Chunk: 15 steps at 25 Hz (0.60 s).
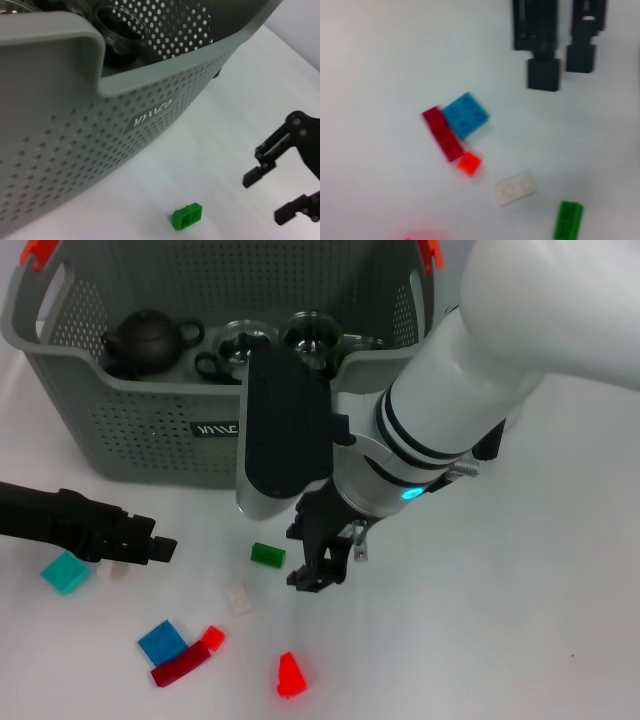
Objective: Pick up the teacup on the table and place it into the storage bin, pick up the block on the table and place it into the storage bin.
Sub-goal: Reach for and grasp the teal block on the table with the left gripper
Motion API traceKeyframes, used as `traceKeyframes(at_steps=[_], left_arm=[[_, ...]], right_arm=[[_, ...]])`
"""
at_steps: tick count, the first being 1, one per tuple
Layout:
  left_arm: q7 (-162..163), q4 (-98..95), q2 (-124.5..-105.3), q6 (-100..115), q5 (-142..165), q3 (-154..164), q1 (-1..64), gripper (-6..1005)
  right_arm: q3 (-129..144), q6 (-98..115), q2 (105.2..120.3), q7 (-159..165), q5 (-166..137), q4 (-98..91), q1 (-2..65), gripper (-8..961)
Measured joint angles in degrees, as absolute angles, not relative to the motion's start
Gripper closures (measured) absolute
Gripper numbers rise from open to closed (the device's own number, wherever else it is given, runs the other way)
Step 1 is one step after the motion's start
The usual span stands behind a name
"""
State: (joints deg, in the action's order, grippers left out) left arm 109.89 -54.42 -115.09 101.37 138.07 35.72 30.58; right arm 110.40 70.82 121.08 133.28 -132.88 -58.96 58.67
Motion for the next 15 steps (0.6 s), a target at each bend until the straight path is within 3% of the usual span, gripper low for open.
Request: traceKeyframes(at_steps=[15], left_arm=[[109.86,-53.98,-115.4,99.36,138.08,35.91,30.74,428]], right_arm=[[111.64,59.52,121.4,136.24,-127.21,-49.06,60.14,422]])
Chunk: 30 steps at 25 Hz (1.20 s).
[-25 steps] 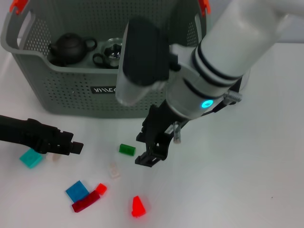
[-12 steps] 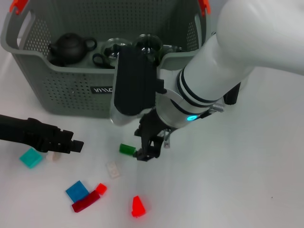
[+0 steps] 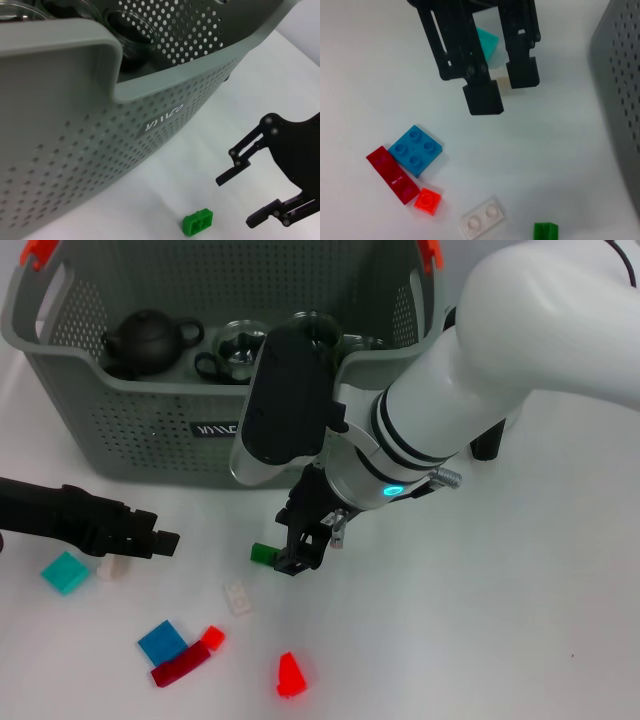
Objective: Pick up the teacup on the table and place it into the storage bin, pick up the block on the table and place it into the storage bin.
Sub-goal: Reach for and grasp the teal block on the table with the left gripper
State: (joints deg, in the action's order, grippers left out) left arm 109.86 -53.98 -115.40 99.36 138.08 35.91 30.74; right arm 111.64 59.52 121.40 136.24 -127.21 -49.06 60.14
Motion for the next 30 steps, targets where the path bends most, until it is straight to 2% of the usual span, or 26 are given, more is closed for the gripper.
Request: traceKeyframes(at_steps=[5,9,18,29,30], left_arm=[[109.86,-53.97,-115.36,99.31,138.08,35.86,30.76,428],[109.84,-54.11,-115.1,99.25,138.08,35.86,30.77,427],[109.38,-54.09,-114.98,97.85,137.77,35.94,31.32,427],[109.34,-54.25,-114.97,96.38,137.56,35.53,32.34,427],[109.32,-54.21,-115.06,95.89,137.39,35.52,32.39,427]], right_arm=[[110.74,62.4,120.84,136.96,-127.32,-52.71,59.65,422],[103.69,73.65,120.38,137.86,-127.55,-60.31,57.8,422],[82.48,88.48,120.22,136.27,-122.59,-81.2,46.04,421],[56.78,97.14,119.93,116.8,-99.56,-78.66,35.6,421],[55.84,97.71,119.9,115.15,-99.31,-77.39,34.97,389]])
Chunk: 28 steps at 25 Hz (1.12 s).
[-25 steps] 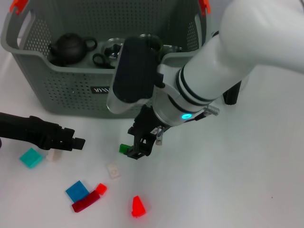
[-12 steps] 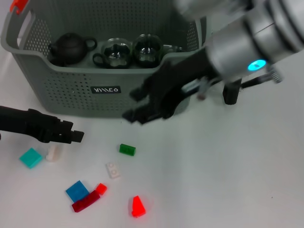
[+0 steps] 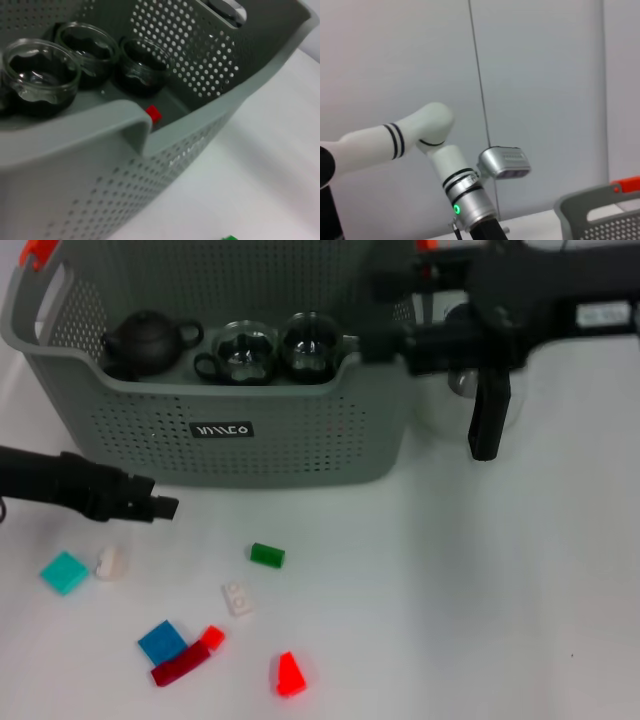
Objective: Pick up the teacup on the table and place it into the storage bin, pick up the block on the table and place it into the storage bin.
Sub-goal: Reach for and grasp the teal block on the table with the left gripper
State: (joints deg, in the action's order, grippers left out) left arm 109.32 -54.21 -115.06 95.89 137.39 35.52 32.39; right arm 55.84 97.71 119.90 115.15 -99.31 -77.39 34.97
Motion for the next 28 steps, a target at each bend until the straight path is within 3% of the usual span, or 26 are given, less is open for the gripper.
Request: traceKeyframes(at_steps=[10,18,28], left_arm=[[107.28,-54.4,-115.11,97.88,132.01,35.41,32.4,427],[110.57,-58.15,-111.89,112.7,128.89,34.68,33.48,426],[127.5,-79.81,-111.94,117.41,138.57,49.96,36.44,426]], right_arm=[[46.54,99.16,119.76,94.19,-97.28,-55.15,30.68,71],[45.78,97.65,119.59,86.93,-102.3,-48.52,30.05,68],[45.98,93.4,119.94,83.38,-106.59,-43.64,31.09,69]])
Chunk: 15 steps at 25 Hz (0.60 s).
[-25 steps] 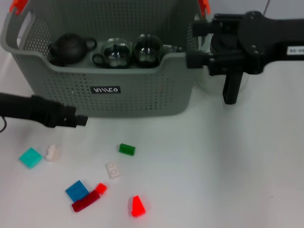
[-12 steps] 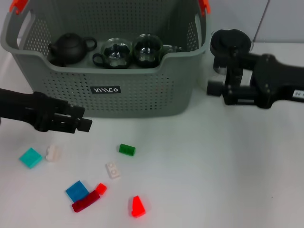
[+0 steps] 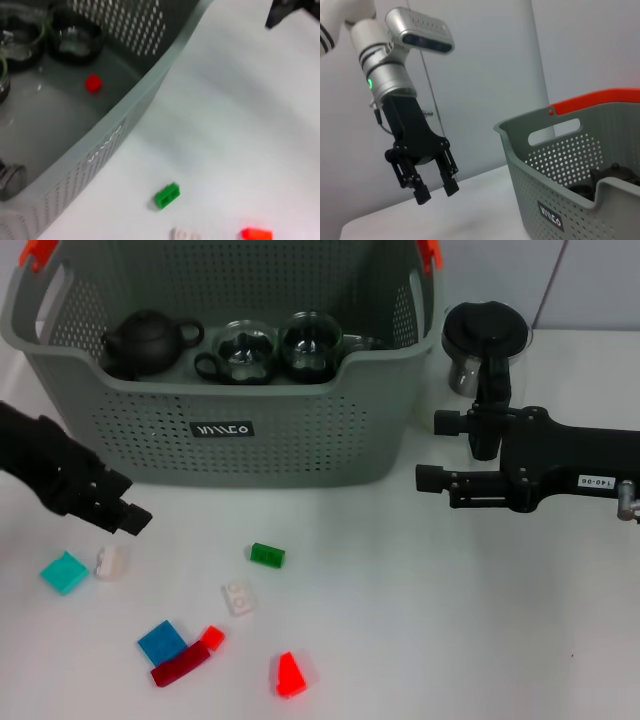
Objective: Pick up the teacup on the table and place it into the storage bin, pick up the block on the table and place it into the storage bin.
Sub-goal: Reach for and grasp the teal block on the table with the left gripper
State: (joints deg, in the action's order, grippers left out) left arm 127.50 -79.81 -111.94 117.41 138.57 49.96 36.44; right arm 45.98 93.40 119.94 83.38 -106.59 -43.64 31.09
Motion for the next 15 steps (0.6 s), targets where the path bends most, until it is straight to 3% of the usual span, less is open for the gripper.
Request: traceKeyframes(at_steps=[4,10,15], left_arm=[[130.63,-81.35,-112.85,117.74,143.86,57.06,38.97,426],[130.12,-81.18,-117.48,116.63,155.02,60.0,40.12,426],[131.22,-81.77,-118.89,115.07,156.66,59.6,38.77,426]], right_arm=[[46.07,93.34,120.07,83.51,-106.54,-42.82,31.39,68],[45.67,92.66,120.08,83.4,-106.52,-41.13,31.75,69],[45.62,91.9,119.91,83.38,-106.52,-40.9,31.88,69]])
